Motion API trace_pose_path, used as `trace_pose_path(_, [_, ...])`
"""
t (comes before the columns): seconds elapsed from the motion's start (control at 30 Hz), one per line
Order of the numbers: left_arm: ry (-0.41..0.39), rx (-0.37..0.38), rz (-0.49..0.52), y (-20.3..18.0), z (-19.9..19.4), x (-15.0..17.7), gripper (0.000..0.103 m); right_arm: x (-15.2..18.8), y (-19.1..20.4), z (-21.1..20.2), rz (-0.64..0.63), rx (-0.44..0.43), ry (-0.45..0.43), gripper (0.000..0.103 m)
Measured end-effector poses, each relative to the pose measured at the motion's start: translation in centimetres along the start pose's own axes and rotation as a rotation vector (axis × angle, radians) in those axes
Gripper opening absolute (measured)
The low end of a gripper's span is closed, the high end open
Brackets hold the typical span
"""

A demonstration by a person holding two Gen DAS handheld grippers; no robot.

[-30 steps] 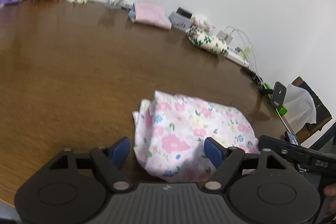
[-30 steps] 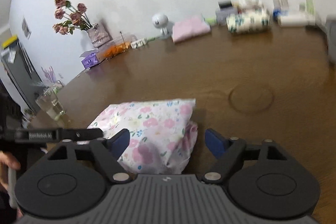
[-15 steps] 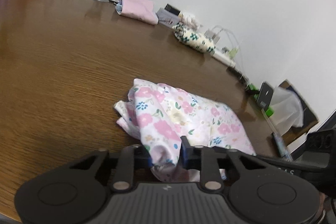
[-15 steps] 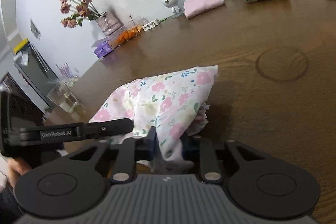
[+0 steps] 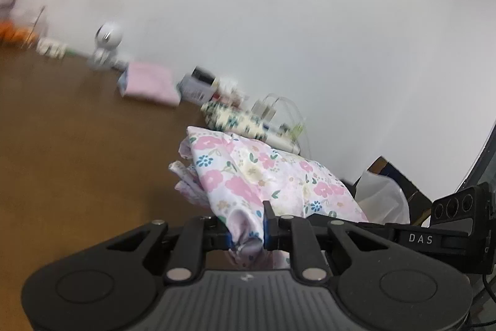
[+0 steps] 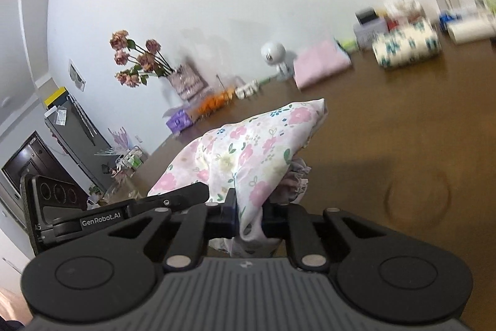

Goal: Fold clothes

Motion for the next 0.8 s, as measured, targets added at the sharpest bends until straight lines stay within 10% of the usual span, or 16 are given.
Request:
trace_pose_path(0.5, [-0.075,0.108,0.143,-4.5,21.9,-19.3,0.015,-23.6,-11.5,5.4,-0.082,0.119,-0.028,0.012])
trace_pose_path(0.8, [-0.002,0.009,0.059,1.6,41.1,-16.4,0.016,-28.5,-27.6,16.1,-0.022,0.299,0.148,0.012])
Point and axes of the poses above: each gripper's, at about its wrist camera, not at the fingertips, and z roughly the way its jaws point, y to its left, x to its underside, the point moved 6 cm from there along z, roughly the way its jaws point, and after that the axes turned 4 degrees about -z, right-handed, at the moved point
